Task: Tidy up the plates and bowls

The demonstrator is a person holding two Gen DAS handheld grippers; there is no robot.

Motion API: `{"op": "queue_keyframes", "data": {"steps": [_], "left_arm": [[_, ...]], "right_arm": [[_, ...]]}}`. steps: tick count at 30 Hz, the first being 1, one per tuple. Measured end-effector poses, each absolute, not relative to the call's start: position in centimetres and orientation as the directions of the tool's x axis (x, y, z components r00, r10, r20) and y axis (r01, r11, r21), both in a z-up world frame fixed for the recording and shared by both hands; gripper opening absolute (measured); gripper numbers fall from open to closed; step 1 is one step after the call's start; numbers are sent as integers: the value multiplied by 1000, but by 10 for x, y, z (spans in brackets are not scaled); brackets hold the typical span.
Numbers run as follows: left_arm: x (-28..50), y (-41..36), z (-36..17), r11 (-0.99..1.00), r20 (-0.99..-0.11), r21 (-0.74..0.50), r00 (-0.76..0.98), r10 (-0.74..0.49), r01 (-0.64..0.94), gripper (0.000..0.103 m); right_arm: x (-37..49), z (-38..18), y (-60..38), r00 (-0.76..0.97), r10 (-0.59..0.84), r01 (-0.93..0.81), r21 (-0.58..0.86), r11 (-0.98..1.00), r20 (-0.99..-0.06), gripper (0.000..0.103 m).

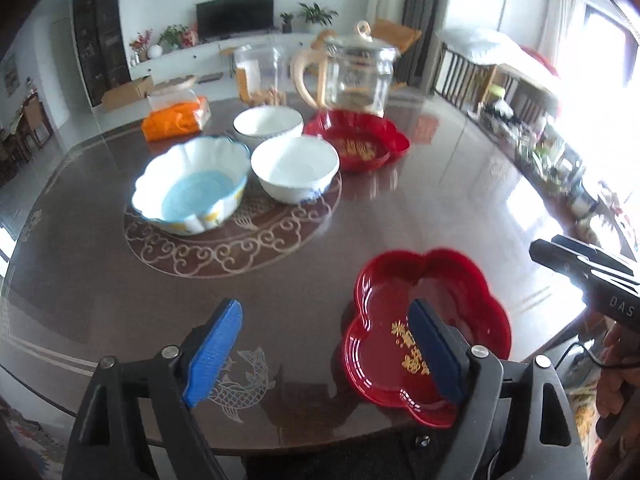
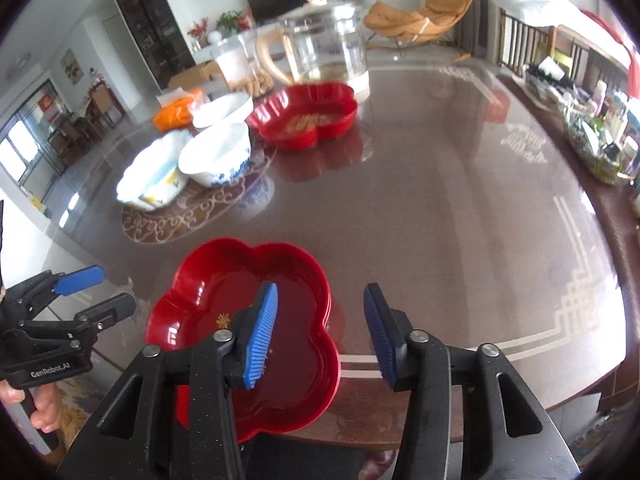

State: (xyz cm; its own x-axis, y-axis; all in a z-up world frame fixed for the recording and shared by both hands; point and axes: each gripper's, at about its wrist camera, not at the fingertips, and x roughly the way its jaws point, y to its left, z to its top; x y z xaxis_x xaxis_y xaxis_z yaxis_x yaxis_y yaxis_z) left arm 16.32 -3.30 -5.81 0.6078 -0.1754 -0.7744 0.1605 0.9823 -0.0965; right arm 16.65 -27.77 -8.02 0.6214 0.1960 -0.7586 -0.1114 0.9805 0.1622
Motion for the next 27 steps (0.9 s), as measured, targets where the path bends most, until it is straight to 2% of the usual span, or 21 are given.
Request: {"op": "queue_keyframes", "data": {"steps": [2, 5, 8, 13, 27], "left_arm": [[152, -23, -44, 985, -731, -123, 660, -174, 124, 92], [135, -15, -33, 988, -686, -135, 714, -143, 68, 94], [124, -13, -34, 989, -671, -142, 731, -123, 36, 94], [118, -20, -46, 996, -692, -80, 718, -75, 27, 94], [113, -27, -57, 999, -703, 47, 710, 39, -8, 94]], "right_arm": [[153, -56, -276, 683, 169, -104, 135, 985, -711, 65], [134, -34, -269, 739, 123, -90, 85, 992, -663, 70], [120, -31, -259, 767, 69, -69, 25, 997, -638, 70], [113, -49, -245, 766, 16, -67, -55, 996, -643, 70], [102, -57, -248, 748, 14, -52, -37, 998, -664, 70]]}}
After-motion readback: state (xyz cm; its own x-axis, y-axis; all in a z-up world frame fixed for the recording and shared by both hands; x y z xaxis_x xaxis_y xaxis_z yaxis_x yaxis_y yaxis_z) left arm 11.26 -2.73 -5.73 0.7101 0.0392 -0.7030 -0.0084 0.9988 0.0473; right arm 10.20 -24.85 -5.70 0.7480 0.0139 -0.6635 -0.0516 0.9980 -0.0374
